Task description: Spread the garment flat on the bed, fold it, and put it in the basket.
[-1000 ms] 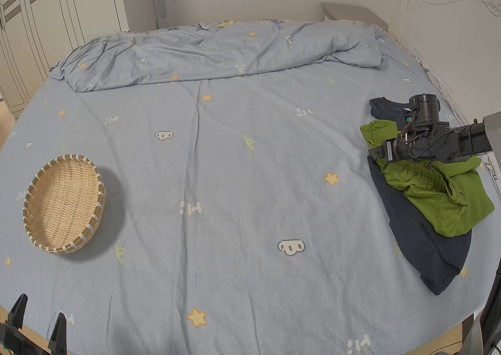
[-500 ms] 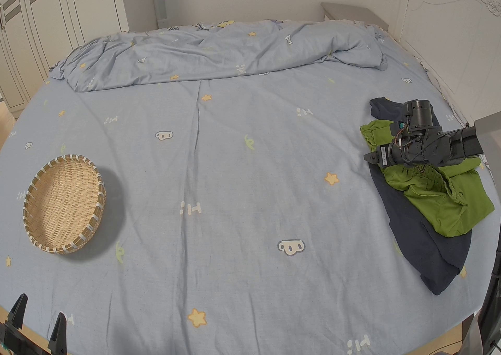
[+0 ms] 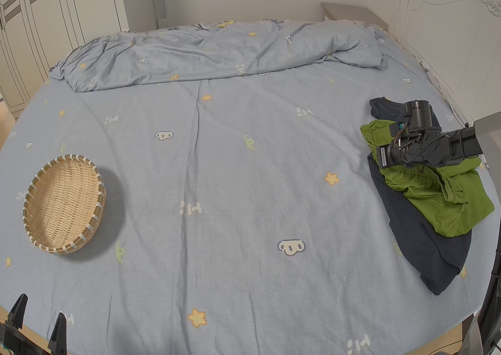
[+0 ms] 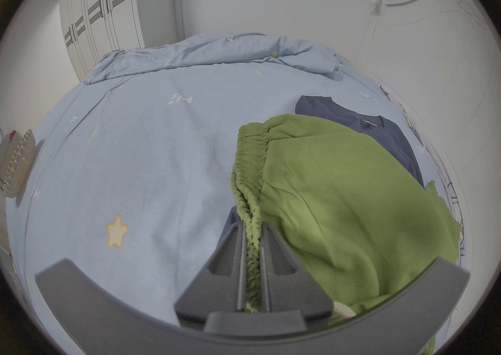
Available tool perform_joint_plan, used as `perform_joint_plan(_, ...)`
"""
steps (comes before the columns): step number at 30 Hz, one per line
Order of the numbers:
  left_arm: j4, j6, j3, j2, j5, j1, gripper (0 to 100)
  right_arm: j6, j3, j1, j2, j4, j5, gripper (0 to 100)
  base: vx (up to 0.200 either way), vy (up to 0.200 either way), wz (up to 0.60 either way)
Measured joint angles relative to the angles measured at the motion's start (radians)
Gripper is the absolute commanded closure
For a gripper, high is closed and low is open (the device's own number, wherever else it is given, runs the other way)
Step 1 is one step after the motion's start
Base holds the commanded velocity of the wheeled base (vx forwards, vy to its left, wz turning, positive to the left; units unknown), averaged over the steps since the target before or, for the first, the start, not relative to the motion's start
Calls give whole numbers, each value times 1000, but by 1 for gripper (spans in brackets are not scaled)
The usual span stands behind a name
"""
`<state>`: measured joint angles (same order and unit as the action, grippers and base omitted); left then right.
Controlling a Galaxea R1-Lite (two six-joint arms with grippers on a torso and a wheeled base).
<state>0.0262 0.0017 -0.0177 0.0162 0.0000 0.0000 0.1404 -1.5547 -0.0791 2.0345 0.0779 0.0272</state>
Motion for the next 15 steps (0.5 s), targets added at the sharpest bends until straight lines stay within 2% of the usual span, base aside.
perform_joint_plan(10, 0, 0, 0, 0, 0, 0, 0, -11, -2, -4, -49, -46, 81, 100, 0, 0, 0)
perform_joint_plan(15, 0, 0, 0, 0, 0, 0, 0, -111, 4, -20, -133, -200, 86, 100, 0, 0, 0)
